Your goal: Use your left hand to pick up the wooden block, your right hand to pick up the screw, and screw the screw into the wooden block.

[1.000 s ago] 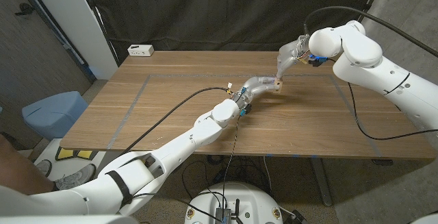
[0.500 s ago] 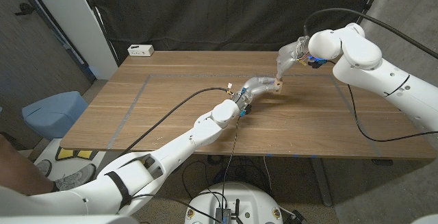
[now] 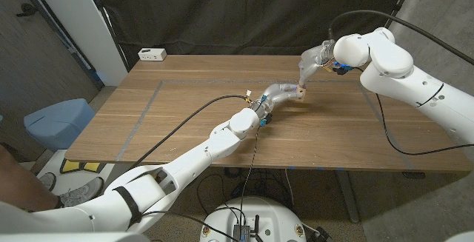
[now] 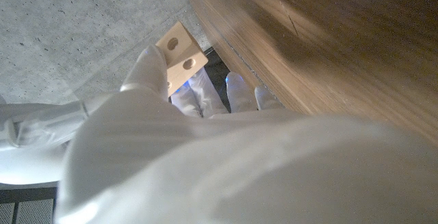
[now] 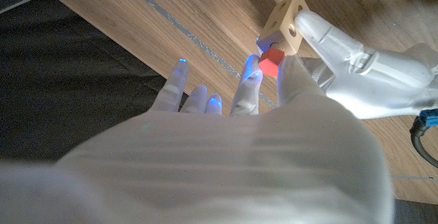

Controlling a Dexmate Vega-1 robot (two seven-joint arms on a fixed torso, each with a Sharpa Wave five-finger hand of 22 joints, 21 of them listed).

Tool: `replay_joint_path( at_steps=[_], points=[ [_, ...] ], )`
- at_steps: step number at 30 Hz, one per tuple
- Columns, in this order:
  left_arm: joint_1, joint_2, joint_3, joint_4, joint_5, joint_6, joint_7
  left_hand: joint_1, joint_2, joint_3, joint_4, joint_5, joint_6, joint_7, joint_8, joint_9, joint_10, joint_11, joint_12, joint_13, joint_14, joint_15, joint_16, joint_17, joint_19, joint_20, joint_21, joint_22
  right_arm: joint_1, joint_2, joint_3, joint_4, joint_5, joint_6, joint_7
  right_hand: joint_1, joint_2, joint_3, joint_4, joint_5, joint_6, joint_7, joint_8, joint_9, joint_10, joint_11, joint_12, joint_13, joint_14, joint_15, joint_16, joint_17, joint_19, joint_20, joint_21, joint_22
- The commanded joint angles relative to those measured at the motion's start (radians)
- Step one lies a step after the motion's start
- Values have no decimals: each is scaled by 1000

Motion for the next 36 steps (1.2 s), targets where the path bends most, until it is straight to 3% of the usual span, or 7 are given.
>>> replay_joint_path(
  at_steps=[1,22,23,36],
  points=[
    [1,1,1,-3,1,2,0,3,8,24,19,5,6,-5,7,6,0,-2,10,2,3,-51,4,3,1,-1,6,4,-21,-5,6,-9,-20,-11,-25,13,0,13,-2,-1,24,1,12,-1,17,3,8,0,10,-15,7,6,16,-3,10,4],
    [-5,-4,3,7,1,1,-3,2,11,25,20,5,6,-4,8,6,0,-2,10,2,3,-51,5,3,1,0,6,4,-37,12,6,-1,-49,-7,-57,-22,1,21,19,-5,146,7,57,-15,99,-20,17,-3,62,-47,16,8,44,-27,11,4],
    [-5,-5,2,8,0,1,-4,3,11,25,20,5,5,-4,7,6,0,-2,10,2,3,-51,5,3,1,0,6,4,-38,14,7,0,-49,-8,-59,-26,2,22,20,-5,156,6,60,-17,107,-29,18,-3,64,-48,15,8,46,-28,11,4],
    [-1,-1,1,1,0,6,-1,2,9,25,19,5,8,-5,9,6,1,-2,11,2,5,-51,5,3,3,-1,7,5,-39,30,-8,4,-81,-22,-60,-56,4,21,29,-6,210,6,74,-30,147,-41,19,-5,94,-62,20,7,62,-37,11,4]
  ],
)
